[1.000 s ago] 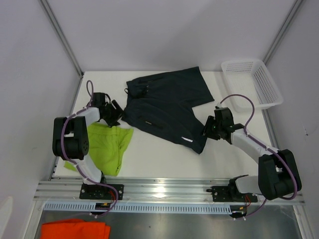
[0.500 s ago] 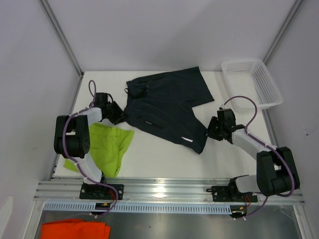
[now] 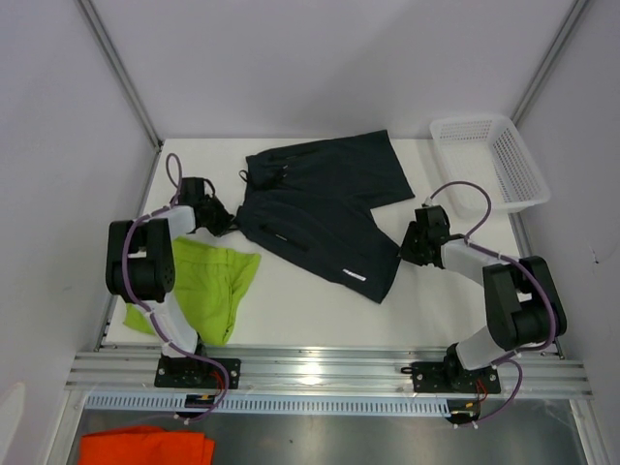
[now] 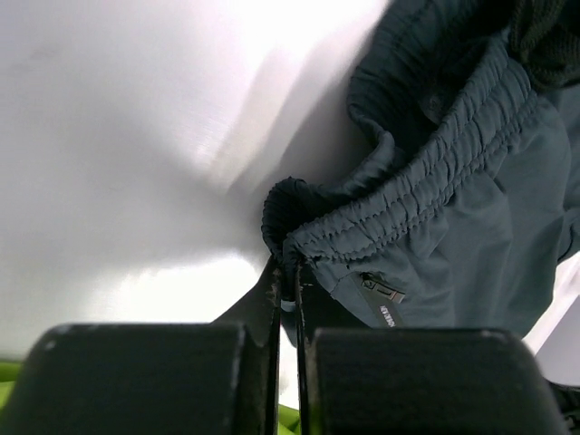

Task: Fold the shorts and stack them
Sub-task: Flatten the shorts out

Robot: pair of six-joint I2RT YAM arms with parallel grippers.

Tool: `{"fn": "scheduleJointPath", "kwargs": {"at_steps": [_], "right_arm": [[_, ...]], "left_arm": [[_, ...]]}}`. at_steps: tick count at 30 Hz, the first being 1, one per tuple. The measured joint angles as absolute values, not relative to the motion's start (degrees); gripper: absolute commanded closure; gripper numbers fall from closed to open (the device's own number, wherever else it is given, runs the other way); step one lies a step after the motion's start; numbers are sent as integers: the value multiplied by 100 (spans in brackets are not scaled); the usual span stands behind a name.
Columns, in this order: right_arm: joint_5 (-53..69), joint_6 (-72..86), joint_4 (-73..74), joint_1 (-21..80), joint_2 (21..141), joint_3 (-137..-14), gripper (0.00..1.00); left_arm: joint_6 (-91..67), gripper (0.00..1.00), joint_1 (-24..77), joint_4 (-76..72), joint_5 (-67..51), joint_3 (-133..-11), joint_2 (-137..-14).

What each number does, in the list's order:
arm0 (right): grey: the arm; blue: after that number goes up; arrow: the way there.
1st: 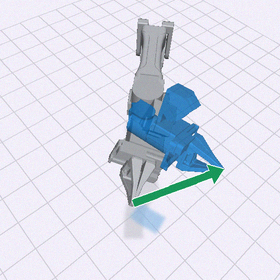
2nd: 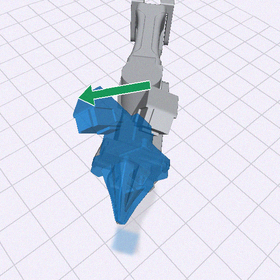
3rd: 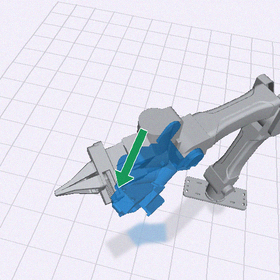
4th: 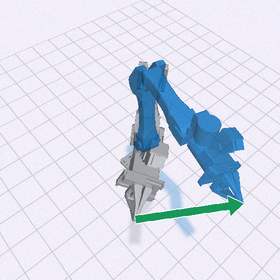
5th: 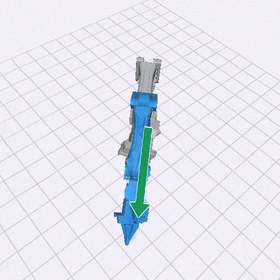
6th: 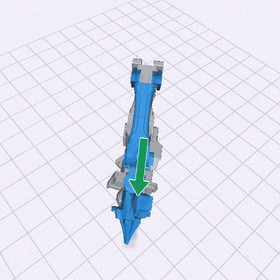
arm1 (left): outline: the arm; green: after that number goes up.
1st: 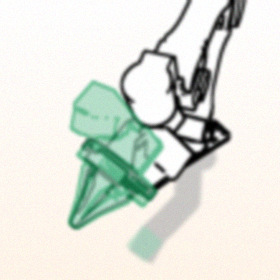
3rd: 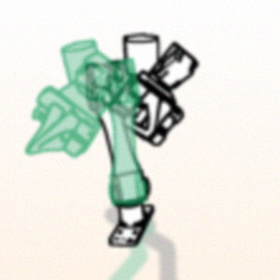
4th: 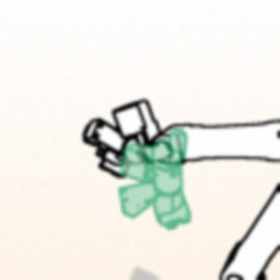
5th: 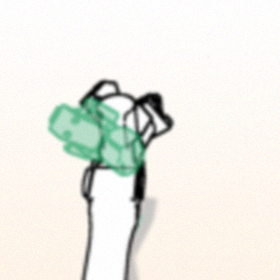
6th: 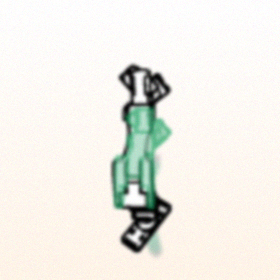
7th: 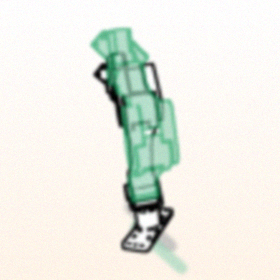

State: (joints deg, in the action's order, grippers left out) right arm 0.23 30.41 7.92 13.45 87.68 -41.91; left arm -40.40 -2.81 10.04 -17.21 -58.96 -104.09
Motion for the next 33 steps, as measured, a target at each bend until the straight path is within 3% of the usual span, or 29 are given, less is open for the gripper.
{"fn": "scheduleJointPath", "kwargs": {"at_steps": [1, 5, 15, 19, 22, 23, 26, 33], "right_arm": [[23, 3044, 762, 1363, 8812, -4211, 74], [-64, 3013, 740, 1664, 8919, -4285, 100], [-469, 3037, 930, 3033, 8595, -4047, 100], [-473, 3046, 1004, 3111, 8418, -3920, 95], [-478, 3037, 1039, 2884, 8383, -3916, 86], [-480, 3035, 1039, 2816, 8383, -3916, 85], [-478, 2987, 1007, 2685, 8399, -3918, 71], [-399, 2722, 561, 2746, 8855, -4230, 62]], "left_arm": [[-4036, 100, -355, 1015, -1741, -5896, -10409], [-3999, 100, -633, 1111, -1774, -5966, -10409], [-3942, 100, -875, 1433, -1824, -6624, -10418], [-3903, 98, -904, 1557, -1820, -6845, -10457], [-3863, 79, -956, 1743, -1791, -7011, -10486], [-3841, 59, -976, 1824, -1747, -7074, -10486], [-3780, 36, -1033, 1999, -1573, -7249, -10486], [-3747, 31, -1041, 2335, -1267, -7354, -10444]]}}
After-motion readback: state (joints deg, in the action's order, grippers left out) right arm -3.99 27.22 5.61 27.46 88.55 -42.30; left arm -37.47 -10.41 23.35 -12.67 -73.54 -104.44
